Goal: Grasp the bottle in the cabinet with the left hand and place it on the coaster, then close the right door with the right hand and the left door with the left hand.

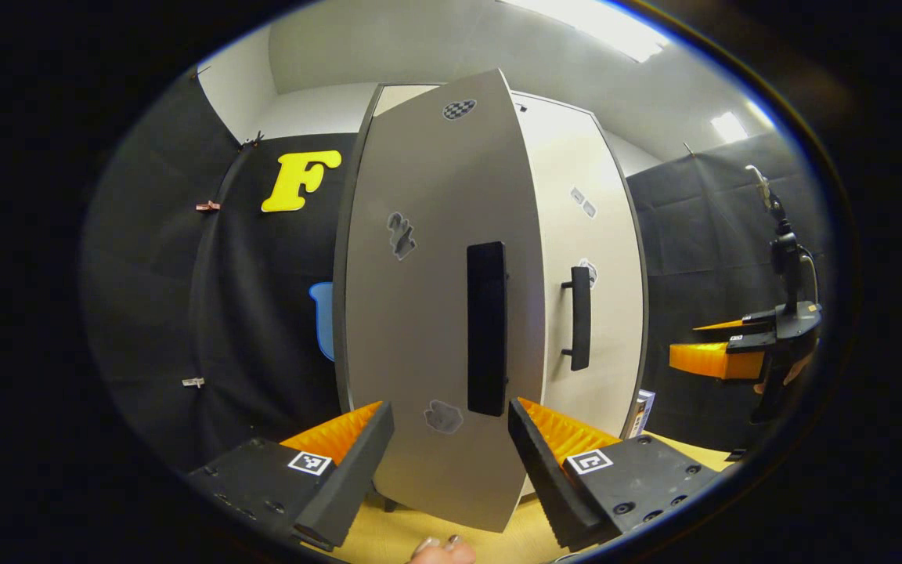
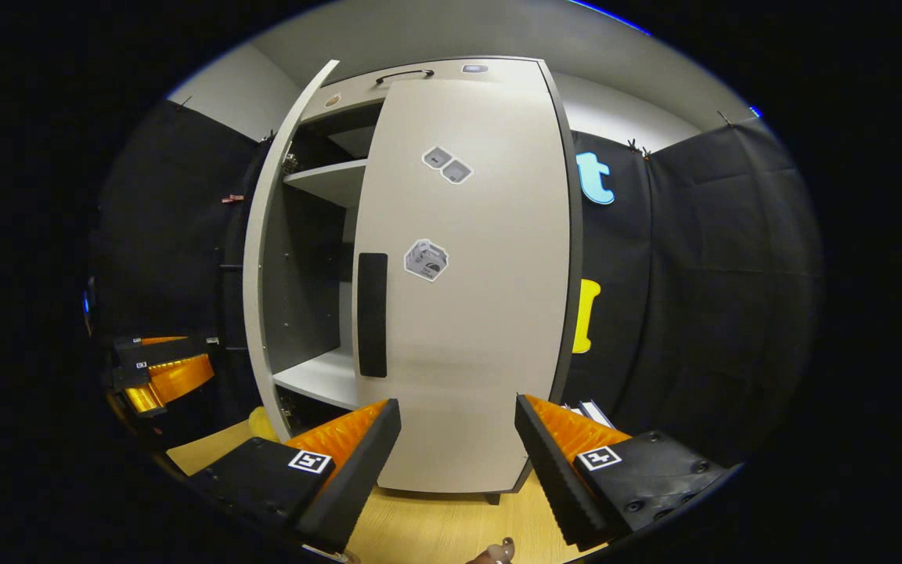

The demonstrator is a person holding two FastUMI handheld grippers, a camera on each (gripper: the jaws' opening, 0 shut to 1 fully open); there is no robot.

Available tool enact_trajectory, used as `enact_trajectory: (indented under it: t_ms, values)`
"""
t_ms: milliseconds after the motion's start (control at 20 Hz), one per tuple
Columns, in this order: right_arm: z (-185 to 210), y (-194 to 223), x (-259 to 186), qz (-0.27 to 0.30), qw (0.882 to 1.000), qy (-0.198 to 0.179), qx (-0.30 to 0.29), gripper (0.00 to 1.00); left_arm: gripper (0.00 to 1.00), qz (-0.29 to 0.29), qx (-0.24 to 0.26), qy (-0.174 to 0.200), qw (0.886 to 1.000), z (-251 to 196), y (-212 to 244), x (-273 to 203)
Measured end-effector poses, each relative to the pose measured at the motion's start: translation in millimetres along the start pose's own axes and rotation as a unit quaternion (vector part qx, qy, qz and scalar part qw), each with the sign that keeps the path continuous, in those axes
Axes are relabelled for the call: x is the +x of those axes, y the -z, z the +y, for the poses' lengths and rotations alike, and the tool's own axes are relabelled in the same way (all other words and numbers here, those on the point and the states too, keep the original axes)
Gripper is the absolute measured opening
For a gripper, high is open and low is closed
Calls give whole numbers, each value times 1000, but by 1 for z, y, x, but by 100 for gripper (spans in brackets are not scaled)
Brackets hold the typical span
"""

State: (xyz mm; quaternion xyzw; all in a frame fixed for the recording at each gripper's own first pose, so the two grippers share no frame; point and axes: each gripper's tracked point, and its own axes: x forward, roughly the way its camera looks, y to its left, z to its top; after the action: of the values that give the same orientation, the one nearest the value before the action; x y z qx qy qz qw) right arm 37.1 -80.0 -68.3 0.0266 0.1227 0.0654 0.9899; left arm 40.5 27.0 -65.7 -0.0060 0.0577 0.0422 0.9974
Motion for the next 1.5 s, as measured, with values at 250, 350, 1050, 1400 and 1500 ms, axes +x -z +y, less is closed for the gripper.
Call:
enact_trajectory:
  t_ms: [250, 350, 1050, 1400, 1500]
  values:
    - [2, -2, -2, -1, 1000, 4, 7, 98, 93, -7, 2, 6, 1000, -2, -7, -1]
    - [2, -5, -4, -7, 1000, 8, 8, 98, 93, -11, 3, 12, 1000, -6, -11, 2]
    - [18, -22, -18, -34, 999, -4, 11, 98, 93, -32, -29, 45, 998, -24, -24, 13]
    - [20, -23, -21, -33, 999, -13, 14, 98, 94, -29, -30, 49, 998, -29, -24, 10]
    - [22, -24, -22, -34, 999, -17, 14, 98, 93, -28, -31, 52, 998, -31, -23, 11]
